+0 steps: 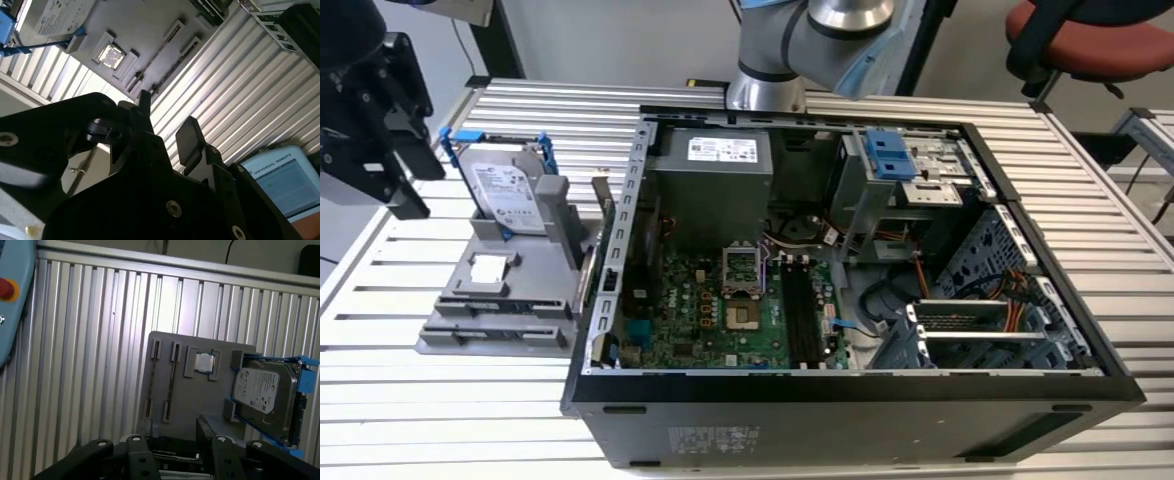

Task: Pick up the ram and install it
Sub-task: 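Pick up the ram and move it above insertion slot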

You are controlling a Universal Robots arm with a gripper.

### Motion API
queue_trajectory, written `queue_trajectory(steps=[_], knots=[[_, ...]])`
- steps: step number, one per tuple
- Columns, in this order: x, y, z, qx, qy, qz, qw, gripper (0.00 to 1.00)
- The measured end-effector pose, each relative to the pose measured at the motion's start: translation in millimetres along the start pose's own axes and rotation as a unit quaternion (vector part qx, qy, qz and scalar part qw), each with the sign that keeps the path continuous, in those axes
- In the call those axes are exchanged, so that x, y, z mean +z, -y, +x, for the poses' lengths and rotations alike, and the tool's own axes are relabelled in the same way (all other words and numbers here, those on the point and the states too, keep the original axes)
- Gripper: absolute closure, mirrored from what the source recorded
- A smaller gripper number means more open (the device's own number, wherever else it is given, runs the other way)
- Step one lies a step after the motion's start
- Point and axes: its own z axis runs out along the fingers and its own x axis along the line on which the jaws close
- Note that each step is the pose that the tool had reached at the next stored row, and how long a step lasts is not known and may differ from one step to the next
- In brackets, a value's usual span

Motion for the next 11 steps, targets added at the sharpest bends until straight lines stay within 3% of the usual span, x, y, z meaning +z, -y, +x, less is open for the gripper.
queue_trajectory(steps=[4, 11], knots=[[1.7, 0.0, 0.1, 0.031, 0.0002, 0.0019, 0.99952, 0.0], [4.0, 0.2, -2.1, 0.032, 0.0002, 0.0021, 0.9995, 0.0]])
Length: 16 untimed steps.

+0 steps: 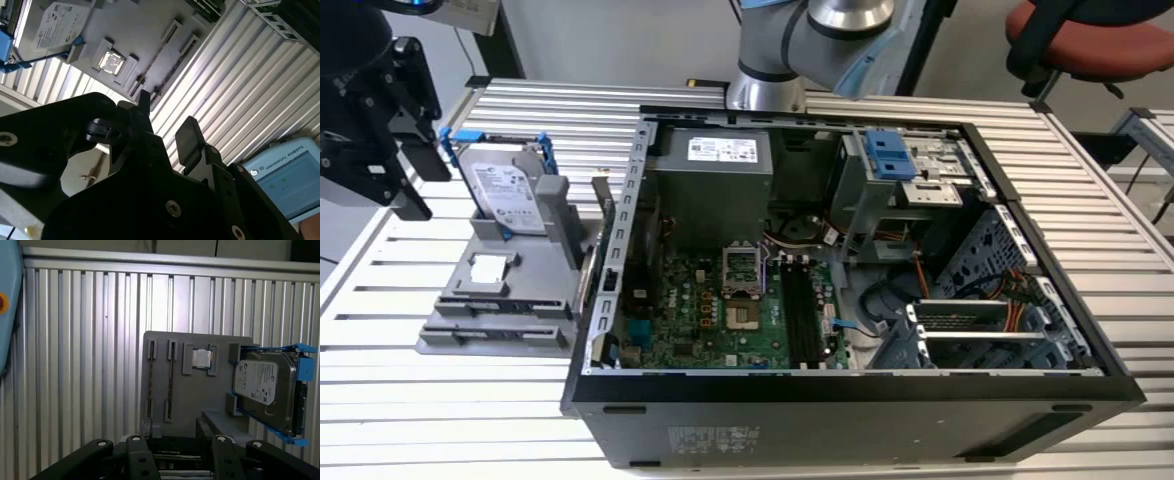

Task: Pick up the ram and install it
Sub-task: 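Pick up the ram and move it above insertion slot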

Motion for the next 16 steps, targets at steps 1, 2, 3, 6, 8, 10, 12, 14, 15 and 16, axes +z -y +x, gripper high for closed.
queue_trajectory(steps=[1, 2, 3, 6, 8, 10, 12, 14, 15, 16], knots=[[0.9, 0.0, -0.8, 0.0, 0.0, 0.0, 1.0, 0.0], [1.9, 0.0, -1.4, 0.001, 0.0, 0.0, 1.0, 0.0], [3.3, 0.0, -1.7, 0.001, 0.0001, 0.0001, 1.0, 0.0], [6.1, 0.1, -2.2, 0.001, 0.0, 0.0, 1.0, 0.0], [6.8, 0.1, -2.2, 0.001, 0.0, 0.0, 1.0, 0.0], [8.3, 0.1, -2.2, 0.002, 0.0, 0.0001, 1.0, 0.0], [10.4, 0.1, -2.2, 0.002, 0.0, 0.0001, 1.0, 0.0], [14.0, 0.1, -2.2, 0.002, 0.0, 0.0001, 1.0, 0.0], [15.7, 0.1, -2.2, 0.003, 0.0, 0.0001, 1.0, 0.0], [17.6, 0.2, -2.3, 0.003, 0.0001, 0.0002, 1.0, 0.0]])
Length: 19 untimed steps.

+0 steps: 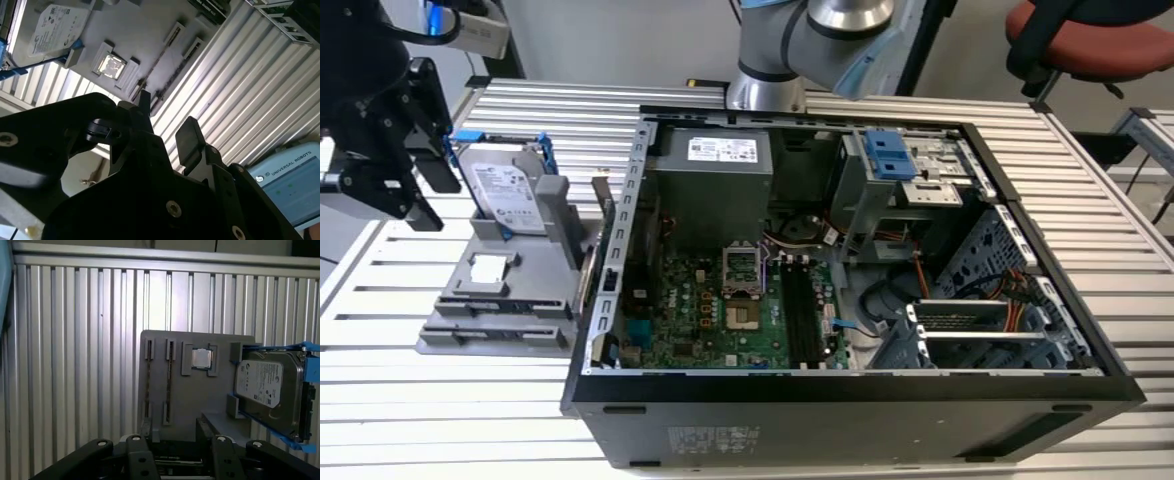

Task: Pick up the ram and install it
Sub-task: 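Pick up the ram and move it above insertion slot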

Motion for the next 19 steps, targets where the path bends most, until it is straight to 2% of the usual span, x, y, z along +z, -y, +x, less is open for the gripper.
queue_trajectory(steps=[4, 5, 19], knots=[[7.2, 0.1, 0.0, 0.001, 0.0, 0.0, 1.0, 0.0], [12.4, 0.1, 0.1, 0.001, 0.0, 0.0001, 1.0, 0.0], [37.8, 0.0, 1.8, 0.01, -0.0003, 0.0006, 0.99995, 0.0]])
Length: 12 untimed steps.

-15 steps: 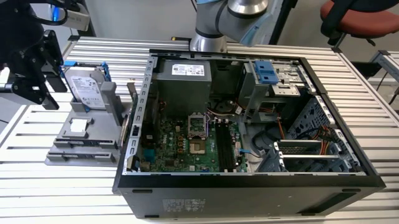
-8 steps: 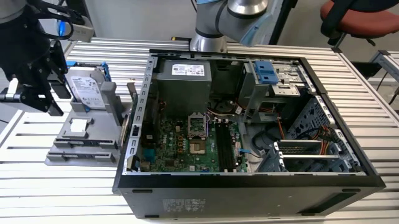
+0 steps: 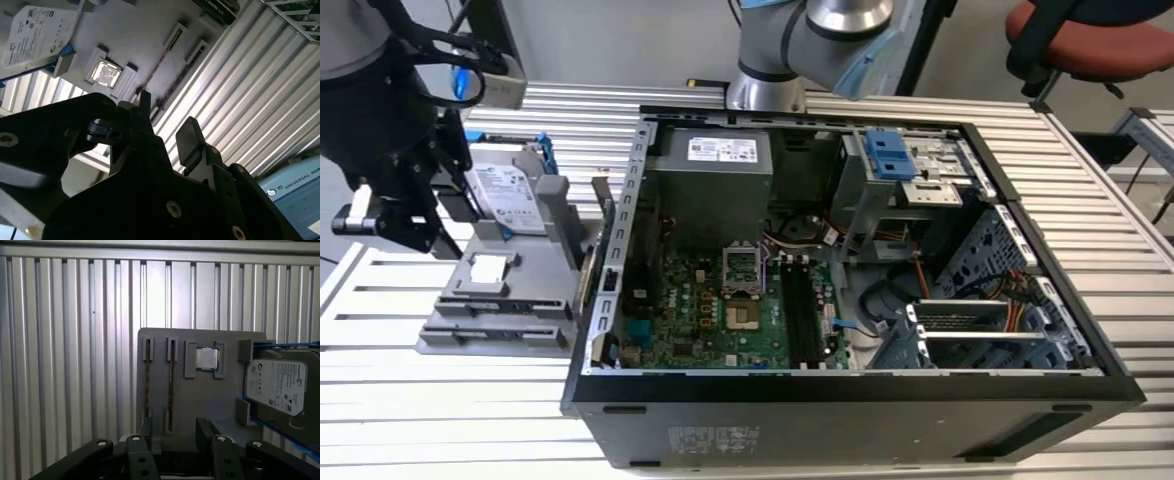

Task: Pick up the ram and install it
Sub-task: 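Pick up the ram and move it above insertion slot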

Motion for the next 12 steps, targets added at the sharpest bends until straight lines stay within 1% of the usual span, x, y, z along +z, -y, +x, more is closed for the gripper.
queue_trajectory(steps=[12], knots=[[21.8, -1.0, 1.4, 0.005, 0.0, 0.0003, 0.99999, 0.0]])
